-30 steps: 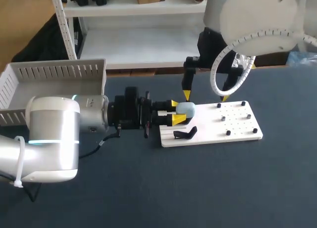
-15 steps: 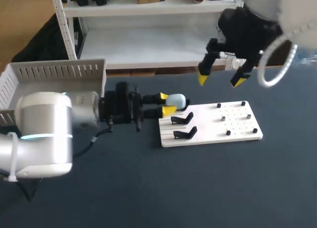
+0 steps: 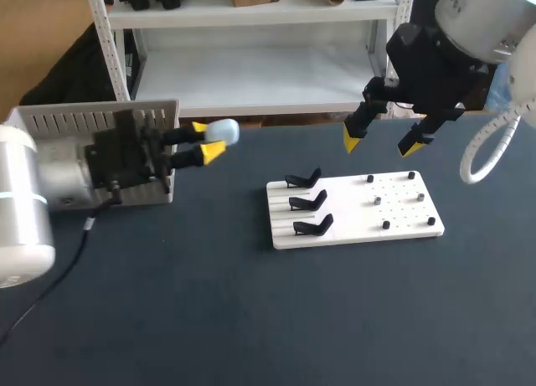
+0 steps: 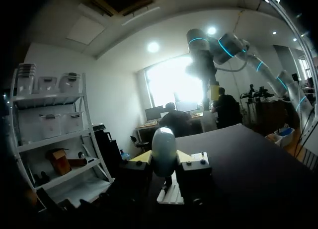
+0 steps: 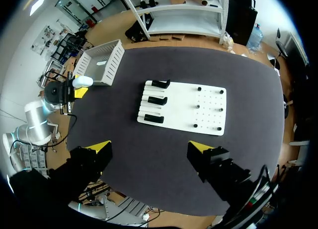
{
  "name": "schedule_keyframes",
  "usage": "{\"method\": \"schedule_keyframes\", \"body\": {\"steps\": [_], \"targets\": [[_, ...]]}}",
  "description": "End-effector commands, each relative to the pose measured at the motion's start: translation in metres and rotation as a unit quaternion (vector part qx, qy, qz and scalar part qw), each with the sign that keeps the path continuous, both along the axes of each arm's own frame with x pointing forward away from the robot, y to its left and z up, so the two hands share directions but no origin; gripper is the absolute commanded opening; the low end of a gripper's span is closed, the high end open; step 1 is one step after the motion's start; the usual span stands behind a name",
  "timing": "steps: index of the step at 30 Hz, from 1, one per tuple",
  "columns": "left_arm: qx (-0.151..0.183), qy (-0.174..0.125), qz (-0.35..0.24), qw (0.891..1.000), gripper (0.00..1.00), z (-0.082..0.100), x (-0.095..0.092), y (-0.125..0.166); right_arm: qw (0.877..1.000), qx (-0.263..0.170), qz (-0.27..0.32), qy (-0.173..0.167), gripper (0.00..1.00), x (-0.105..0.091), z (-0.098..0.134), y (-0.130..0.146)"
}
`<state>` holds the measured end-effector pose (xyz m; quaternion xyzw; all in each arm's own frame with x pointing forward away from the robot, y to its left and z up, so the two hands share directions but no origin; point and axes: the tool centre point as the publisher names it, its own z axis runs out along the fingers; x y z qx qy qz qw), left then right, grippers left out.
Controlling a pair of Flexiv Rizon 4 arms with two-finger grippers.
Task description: Pick up each earbud case from the left stands, insert the matching earbuds, close the lid, and place the case in the box.
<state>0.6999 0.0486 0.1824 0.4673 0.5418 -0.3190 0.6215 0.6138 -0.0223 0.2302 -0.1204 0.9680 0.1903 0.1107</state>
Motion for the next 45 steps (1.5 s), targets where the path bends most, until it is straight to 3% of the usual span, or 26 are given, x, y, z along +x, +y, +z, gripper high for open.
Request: {"method": "schedule_keyframes", "body": {"steps": [1,10,20,30,37,38,40,41,42,45], "targets": [[-0.015,-0.003,0.111,0.994,0.00,0.002,-0.001,0.033,1.000,0.002,-0.005,-0.010,1.00,-0.003,-0.001,-0.001],[0.001,0.031,0.189,0.982,0.00,-0.010,0.044,0.093,1.000,0.002,-0.005,-0.010,1.00,-0.003,-0.001,-0.001],[0.013,0.078,0.209,0.975,0.00,-0.041,0.101,0.133,1.000,0.002,-0.005,-0.010,1.00,-0.003,-0.001,-0.001],[0.013,0.100,0.210,0.972,0.00,-0.063,0.138,0.170,1.000,0.002,-0.005,-0.010,1.00,-0.003,-0.001,-0.001],[0.026,0.114,0.199,0.973,0.01,-0.069,0.149,0.177,1.000,0.002,-0.005,-0.010,1.00,-0.003,-0.001,-0.001],[0.031,0.114,0.197,0.973,0.22,-0.069,0.150,0.178,1.000,0.002,-0.005,-0.010,1.00,-0.003,-0.001,-0.001],[0.033,0.113,0.195,0.974,0.49,-0.069,0.150,0.178,1.000,0.002,-0.005,-0.010,1.00,-0.003,-0.001,-0.001],[0.033,0.114,0.194,0.974,0.82,-0.069,0.150,0.178,1.000,0.002,-0.005,-0.010,1.00,-0.003,-0.001,-0.001],[0.034,0.114,0.193,0.974,1.00,-0.069,0.150,0.179,1.000,0.002,-0.005,-0.010,1.00,-0.003,-0.001,-0.001],[0.051,0.111,0.193,0.974,1.00,-0.066,0.148,0.180,1.000,0.002,-0.005,-0.010,1.00,-0.003,-0.001,-0.001]]}}
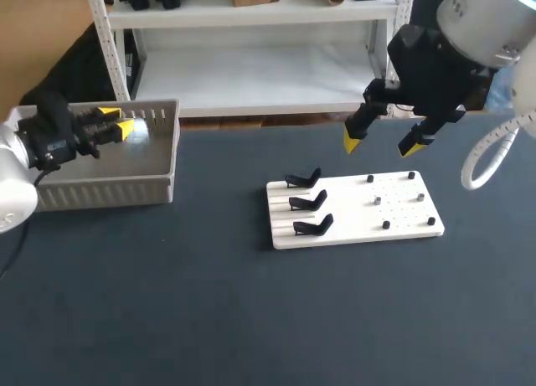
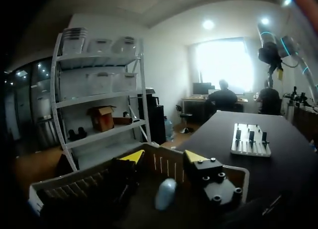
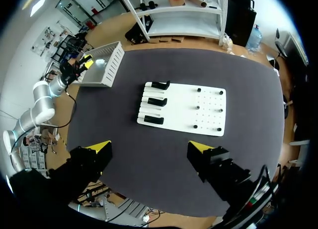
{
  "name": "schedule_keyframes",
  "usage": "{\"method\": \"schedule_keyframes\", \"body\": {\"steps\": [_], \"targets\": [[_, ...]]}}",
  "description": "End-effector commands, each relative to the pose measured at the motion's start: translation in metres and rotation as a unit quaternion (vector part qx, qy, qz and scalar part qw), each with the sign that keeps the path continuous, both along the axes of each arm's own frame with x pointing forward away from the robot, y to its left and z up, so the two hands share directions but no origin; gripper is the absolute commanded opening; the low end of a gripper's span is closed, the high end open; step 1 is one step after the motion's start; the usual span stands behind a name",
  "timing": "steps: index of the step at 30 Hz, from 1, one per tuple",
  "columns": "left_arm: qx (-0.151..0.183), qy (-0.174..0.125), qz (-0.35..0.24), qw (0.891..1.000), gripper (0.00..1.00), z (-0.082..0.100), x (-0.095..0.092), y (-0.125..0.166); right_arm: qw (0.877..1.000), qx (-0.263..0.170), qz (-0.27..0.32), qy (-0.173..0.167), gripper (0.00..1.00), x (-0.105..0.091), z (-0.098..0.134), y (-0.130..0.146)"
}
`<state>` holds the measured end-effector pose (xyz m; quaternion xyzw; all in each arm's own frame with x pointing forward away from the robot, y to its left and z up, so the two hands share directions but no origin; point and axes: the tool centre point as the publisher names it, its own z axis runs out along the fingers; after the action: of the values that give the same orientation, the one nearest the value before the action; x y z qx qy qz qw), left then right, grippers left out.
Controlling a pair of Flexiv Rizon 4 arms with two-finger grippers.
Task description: Pick up each earbud case from the left stands, insert the matching earbuds, close the lid, and place the case in the box.
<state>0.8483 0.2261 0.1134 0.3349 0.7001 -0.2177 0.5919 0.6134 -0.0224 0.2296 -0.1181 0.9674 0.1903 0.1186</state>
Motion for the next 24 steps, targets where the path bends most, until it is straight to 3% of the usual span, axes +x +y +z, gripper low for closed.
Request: {"method": "schedule_keyframes", "body": {"steps": [1,6,15,24], "targets": [[0.012,0.003,-0.007,1.000,1.00,0.005,-0.002,0.002,1.000,0.001,-0.002,-0.003,1.00,-0.003,0.000,-0.001],[0.028,-0.021,-0.029,0.999,1.00,0.020,-0.014,-0.005,1.000,0.001,-0.002,-0.003,1.00,-0.003,0.000,-0.001],[0.033,-0.061,-0.094,0.993,1.00,0.052,-0.052,-0.035,1.000,0.001,-0.002,-0.003,1.00,-0.003,0.000,-0.001],[0.033,-0.061,-0.094,0.993,1.00,0.052,-0.052,-0.035,1.000,0.001,-0.002,-0.003,1.00,-0.003,0.000,-0.001]]}}
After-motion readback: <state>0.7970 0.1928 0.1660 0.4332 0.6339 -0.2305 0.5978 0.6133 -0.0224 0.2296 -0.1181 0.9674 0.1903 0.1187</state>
